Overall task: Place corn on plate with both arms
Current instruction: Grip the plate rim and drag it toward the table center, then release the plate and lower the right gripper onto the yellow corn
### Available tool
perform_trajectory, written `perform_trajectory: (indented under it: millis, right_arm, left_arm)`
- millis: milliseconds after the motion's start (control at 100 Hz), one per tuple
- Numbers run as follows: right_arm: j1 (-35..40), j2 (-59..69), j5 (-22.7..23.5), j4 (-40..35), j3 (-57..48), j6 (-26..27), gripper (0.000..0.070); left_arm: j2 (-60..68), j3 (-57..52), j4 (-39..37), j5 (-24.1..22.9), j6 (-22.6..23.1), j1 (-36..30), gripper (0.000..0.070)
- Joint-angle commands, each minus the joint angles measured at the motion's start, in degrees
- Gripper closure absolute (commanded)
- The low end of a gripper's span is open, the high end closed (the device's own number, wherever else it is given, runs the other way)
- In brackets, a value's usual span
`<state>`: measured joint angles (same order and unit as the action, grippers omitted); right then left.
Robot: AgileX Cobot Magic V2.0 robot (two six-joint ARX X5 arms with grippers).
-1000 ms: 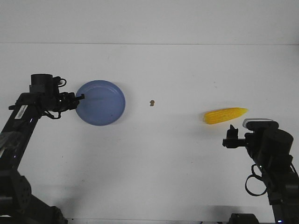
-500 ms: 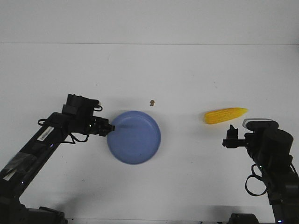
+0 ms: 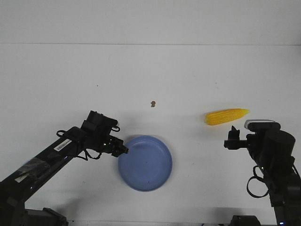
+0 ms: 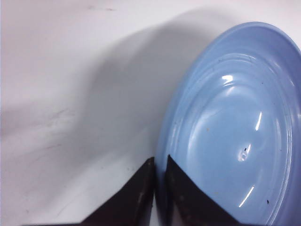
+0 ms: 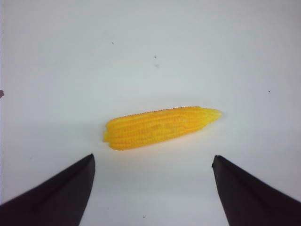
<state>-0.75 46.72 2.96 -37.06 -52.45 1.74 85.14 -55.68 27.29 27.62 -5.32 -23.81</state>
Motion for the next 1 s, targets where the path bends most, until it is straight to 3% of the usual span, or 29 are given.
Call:
perform_trajectory:
  millis: [0, 270, 400, 480, 600, 720, 780, 900, 990]
  right_arm:
    - [0.0, 0.2, 0.0, 0.6, -0.9, 0.4, 0.0170]
    - [0.0, 0.2, 0.1, 0.6, -0.9, 0.4, 0.0171]
    - [0.0, 0.2, 0.1, 0.6, -0.9, 0.4, 0.0170]
    - [0.0, 0.2, 0.1, 0.6, -0.9, 0.4, 0.0171]
    - [0.0, 0.2, 0.1, 0.6, -0.9, 0.4, 0.0171]
    - [0.0, 0.2, 0.1, 0.6, -0.9, 0.4, 0.0171]
    - [0.0, 0.2, 0.1, 0.6, -0.9, 0.4, 0.0171]
    - [0.0, 0.2, 0.1, 0.6, -0.9, 0.4, 0.0171]
    - [0.0, 0.2, 0.0, 0.6, -0.9, 0.4, 0.0171]
  left_arm:
    - [1.3, -0.4, -0.4, 0.8, -0.3, -0.3, 0.0689]
    - [1.3, -0.4, -0.4, -1.1, -1.1, -0.3, 0.0676]
    - [1.3, -0.4, -0.4, -2.5, -1.7, -0.3, 0.0593]
    - [1.3, -0.4, -0.3, -3.2, -1.9, -0.3, 0.0583]
    - [1.3, -0.4, -0.4, -3.2, -1.9, -0.3, 0.0448]
    - [1.2, -0.6, -0.8, -3.2, -1.8, -0.2, 0.0123]
    - [0.5, -0.7, -1.6, -3.2, -1.8, -0.2, 0.0024]
    - [-2.7, -0.9, -5.0, -5.0, -1.5, -0.2, 0.0000]
    - [-7.0, -0.9, -7.0, -12.7, 0.2, -0.2, 0.0000]
